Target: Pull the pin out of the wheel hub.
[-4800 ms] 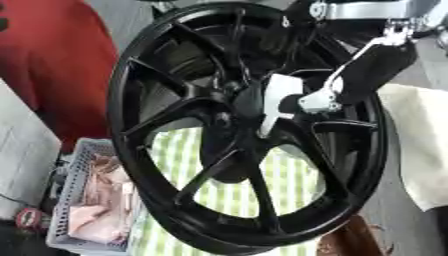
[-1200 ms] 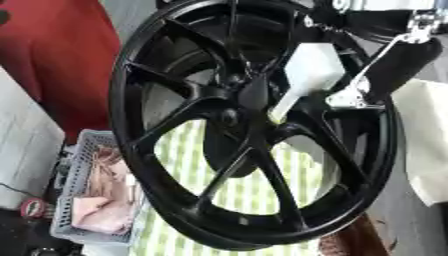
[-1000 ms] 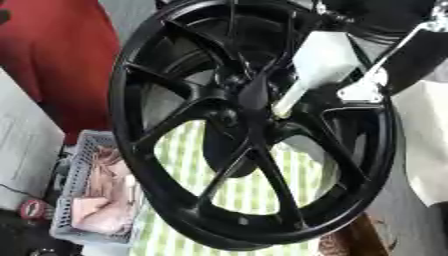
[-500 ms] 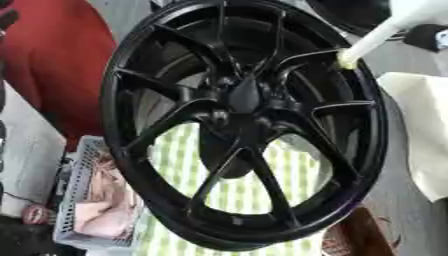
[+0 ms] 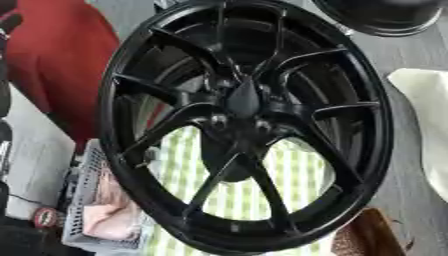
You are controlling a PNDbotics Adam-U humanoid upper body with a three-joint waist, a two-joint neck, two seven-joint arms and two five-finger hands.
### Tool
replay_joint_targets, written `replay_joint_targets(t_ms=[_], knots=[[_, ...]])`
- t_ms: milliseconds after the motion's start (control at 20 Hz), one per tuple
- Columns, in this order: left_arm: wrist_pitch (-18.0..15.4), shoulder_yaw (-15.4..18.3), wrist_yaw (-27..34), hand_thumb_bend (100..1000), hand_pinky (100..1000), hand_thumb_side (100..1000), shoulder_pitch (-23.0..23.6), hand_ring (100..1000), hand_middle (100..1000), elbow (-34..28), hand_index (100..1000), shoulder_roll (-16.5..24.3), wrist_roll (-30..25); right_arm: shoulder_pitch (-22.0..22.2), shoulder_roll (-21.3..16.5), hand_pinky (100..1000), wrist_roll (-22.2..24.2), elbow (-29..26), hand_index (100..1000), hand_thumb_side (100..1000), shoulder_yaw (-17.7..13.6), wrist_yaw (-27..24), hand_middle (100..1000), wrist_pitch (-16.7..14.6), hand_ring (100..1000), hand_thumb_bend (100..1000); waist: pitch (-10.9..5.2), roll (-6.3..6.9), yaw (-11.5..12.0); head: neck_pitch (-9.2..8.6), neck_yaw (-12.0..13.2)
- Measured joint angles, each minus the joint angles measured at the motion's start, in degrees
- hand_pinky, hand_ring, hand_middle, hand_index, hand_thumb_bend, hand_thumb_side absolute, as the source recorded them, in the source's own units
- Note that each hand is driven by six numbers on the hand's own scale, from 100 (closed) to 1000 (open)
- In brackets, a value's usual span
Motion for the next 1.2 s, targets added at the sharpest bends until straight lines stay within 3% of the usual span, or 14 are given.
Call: replay_joint_targets(t_ms=[150,450,600,650,700,750,800,850,950,1200], knots=[[-0.1,0.0,-0.1,153,861,534,0.0,774,585,0.0,757,0.0,0.1,1.8,2.3,774,-0.9,1.8,826,100,-1.8,1.5,812,-0.5,793,396,0.18,0.36,0.0,-0.22,0.0],[-0.1,0.0,-0.1,155,862,533,0.0,774,585,0.0,758,0.0,0.3,2.7,4.5,801,-1.7,4.1,835,100,-3.3,3.2,858,-0.5,833,412,0.19,0.68,0.0,-0.28,0.0],[-0.1,0.0,-0.1,155,862,533,0.0,774,585,0.0,757,0.0,0.3,2.6,4.8,790,-2.3,4.3,816,100,-3.6,3.2,817,-0.4,814,393,0.19,0.71,0.0,-0.28,0.1],[-0.1,0.0,-0.1,159,862,529,0.0,774,585,0.0,757,0.0,0.3,2.6,4.8,782,-2.5,4.3,806,162,-3.6,3.2,793,-0.5,795,472,0.19,0.71,0.0,-0.28,0.1],[-0.1,0.0,-0.1,155,862,534,0.0,774,585,0.0,757,0.0,0.3,2.5,4.9,780,-2.9,4.2,804,153,-3.6,3.0,788,-0.6,791,418,0.19,0.71,0.0,-0.28,0.1],[-0.1,0.0,-0.1,155,862,533,0.0,774,585,0.0,757,0.0,0.3,2.3,4.9,760,-3.4,4.0,785,291,-3.6,2.4,739,-0.8,750,382,0.19,0.72,0.0,-0.28,0.1],[-0.1,0.0,-0.1,154,862,533,0.0,774,585,0.0,757,0.0,0.3,2.1,4.9,759,-4.1,3.5,783,300,-3.5,1.5,736,-1.2,747,378,0.19,0.72,0.0,-0.28,0.1],[-0.1,0.0,-0.1,154,862,532,-0.1,774,585,0.0,757,0.0,0.3,2.0,5.0,745,-5.1,2.9,762,358,-3.4,0.5,697,-1.7,713,315,0.19,0.72,0.1,-0.28,0.0],[-0.1,0.0,-0.1,153,862,531,-0.1,774,585,0.0,757,0.0,0.3,1.5,5.1,734,-7.6,1.1,736,408,-2.9,-2.5,657,-3.2,677,228,0.19,0.75,0.1,-0.28,0.0],[-0.1,0.0,-0.1,154,862,529,-0.3,773,585,-0.2,757,0.0,0.3,0.2,5.3,738,-14.0,-3.5,698,464,-0.4,-12.0,613,-8.8,633,152,0.18,0.82,0.4,-0.31,0.0]])
